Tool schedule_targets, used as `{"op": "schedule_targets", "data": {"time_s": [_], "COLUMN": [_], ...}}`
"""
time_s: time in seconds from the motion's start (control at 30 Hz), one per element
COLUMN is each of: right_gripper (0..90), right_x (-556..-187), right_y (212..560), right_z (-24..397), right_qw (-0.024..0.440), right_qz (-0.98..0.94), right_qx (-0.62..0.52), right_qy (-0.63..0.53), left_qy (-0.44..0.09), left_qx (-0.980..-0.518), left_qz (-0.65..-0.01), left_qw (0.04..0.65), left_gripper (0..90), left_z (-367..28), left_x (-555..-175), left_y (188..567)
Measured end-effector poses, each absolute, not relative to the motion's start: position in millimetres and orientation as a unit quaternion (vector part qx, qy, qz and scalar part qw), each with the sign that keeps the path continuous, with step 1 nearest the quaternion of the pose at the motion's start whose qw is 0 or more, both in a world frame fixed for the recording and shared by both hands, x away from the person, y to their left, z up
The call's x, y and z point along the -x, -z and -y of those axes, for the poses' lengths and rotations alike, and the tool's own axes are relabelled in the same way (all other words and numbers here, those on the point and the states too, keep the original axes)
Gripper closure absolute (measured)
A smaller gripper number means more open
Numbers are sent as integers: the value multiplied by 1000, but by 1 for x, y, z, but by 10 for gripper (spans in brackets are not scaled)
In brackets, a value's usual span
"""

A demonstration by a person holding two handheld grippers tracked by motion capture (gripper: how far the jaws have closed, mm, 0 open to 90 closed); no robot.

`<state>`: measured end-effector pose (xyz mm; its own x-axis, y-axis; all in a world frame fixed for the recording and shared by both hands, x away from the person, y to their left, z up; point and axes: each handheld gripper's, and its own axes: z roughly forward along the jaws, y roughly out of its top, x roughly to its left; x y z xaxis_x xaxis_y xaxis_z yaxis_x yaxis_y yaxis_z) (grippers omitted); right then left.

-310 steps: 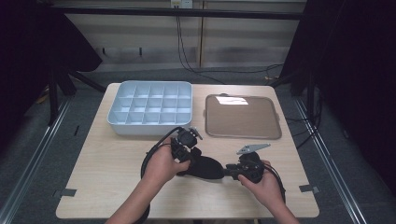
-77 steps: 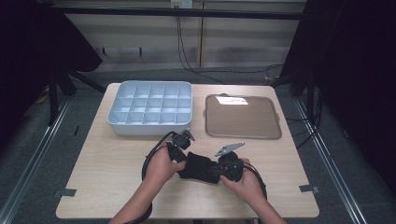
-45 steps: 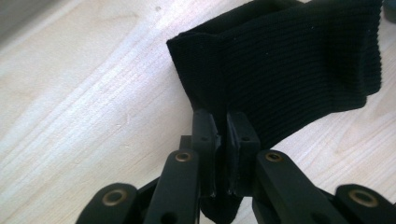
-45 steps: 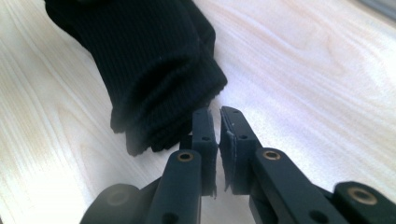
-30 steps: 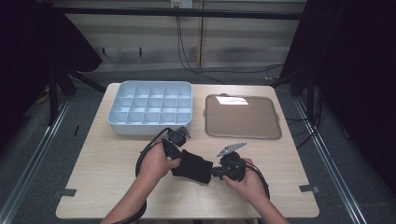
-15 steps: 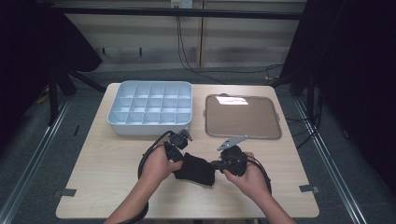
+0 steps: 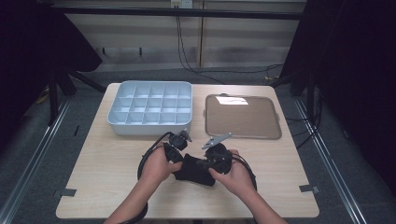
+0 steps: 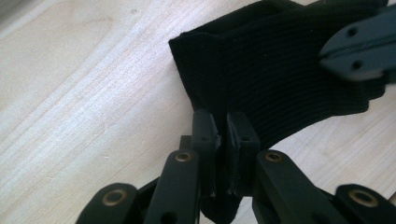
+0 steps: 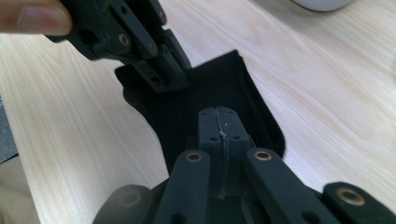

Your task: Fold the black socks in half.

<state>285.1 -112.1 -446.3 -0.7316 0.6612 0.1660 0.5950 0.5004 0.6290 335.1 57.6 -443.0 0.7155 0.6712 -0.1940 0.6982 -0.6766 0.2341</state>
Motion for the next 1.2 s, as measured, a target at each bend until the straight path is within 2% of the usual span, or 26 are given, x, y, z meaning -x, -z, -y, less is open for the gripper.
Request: {"op": "schedule_targets", "data": {"time_s": [0.33, 0.9, 1.2], "right_gripper": [900, 900, 884], "right_x": [-288, -286, -286], "right_y": [480, 485, 480], "right_z": [106, 99, 102], "right_qw": [22, 25, 32], "right_qz": [-866, -862, -869], "right_qx": [-380, -383, -374], "right_qy": [-324, -331, -322], "left_qy": [46, 49, 37], "left_qx": [-914, -917, -919], "left_qz": [-372, -360, -363], "left_qw": [153, 165, 149], "left_gripper": [833, 834, 836], "left_z": [-54, -47, -51], "left_x": [-336, -330, -332], "left_y": [442, 428, 430]}}
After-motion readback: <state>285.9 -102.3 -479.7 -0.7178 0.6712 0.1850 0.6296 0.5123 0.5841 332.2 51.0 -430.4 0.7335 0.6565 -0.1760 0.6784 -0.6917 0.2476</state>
